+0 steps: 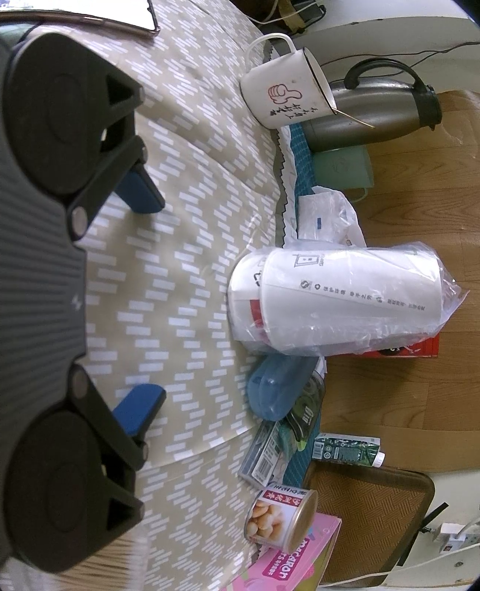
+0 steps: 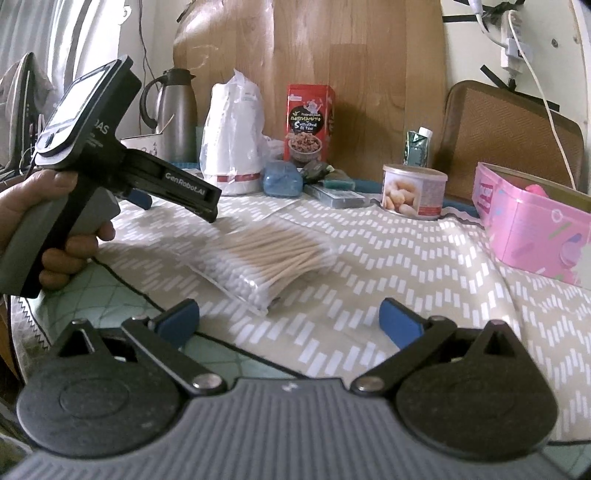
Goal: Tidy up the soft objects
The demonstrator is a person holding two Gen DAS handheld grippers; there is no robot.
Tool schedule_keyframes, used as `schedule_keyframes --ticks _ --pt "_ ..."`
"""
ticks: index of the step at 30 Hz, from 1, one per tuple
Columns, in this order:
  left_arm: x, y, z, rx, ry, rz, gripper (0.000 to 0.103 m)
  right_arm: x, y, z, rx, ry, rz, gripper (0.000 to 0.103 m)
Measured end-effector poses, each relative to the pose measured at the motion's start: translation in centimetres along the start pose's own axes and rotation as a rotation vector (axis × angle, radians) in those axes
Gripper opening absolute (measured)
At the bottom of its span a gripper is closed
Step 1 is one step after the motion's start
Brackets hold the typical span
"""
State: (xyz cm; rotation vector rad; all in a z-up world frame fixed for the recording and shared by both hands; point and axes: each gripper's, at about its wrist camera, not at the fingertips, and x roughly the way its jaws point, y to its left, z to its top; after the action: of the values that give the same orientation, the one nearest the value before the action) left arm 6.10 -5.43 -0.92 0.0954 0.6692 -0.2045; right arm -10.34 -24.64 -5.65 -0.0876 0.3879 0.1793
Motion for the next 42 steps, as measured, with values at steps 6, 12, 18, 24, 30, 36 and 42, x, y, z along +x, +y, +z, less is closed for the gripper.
schedule_keyframes --ticks 6,12,18,24,30,36,42 --pt "0.0 0.0 0.0 0.0 0.001 -0.001 0.102 0.0 -0.1 -0.1 -0.005 -0.003 0.01 0.103" --pt "0.0 0.1 -0.1 -0.015 0.007 0.004 0.102 -0.1 0.0 -0.1 -0.009 -0.007 0.012 0.103" --pt "-2.3 1.6 -1.1 -0.101 -0.032 -0.188 0.089 0.0 -0.2 0.4 -0.021 0.026 0.03 0.103" --pt "-6.7 0.0 -1.2 -0.024 -0.072 -0.46 0.082 -0.6 0.9 0.8 -0.132 0.001 0.035 0.084" --pt "-4.5 -4.7 -2.4 0.101 0.074 -0.538 0.051 1.1 0.3 1.9 -0.06 0.036 0.101 0.058" --pt "-5.0 -7.3 -0.4 0.085 0.077 -0.655 0.043 -0.4 -0.9 1.6 -0.041 -0.015 0.085 0.035" --pt "-6.3 -16.2 4.9 0.232 -0.07 -0.729 0.045 -3.1 -5.1 2.8 -0.035 -0.17 -0.122 0.034"
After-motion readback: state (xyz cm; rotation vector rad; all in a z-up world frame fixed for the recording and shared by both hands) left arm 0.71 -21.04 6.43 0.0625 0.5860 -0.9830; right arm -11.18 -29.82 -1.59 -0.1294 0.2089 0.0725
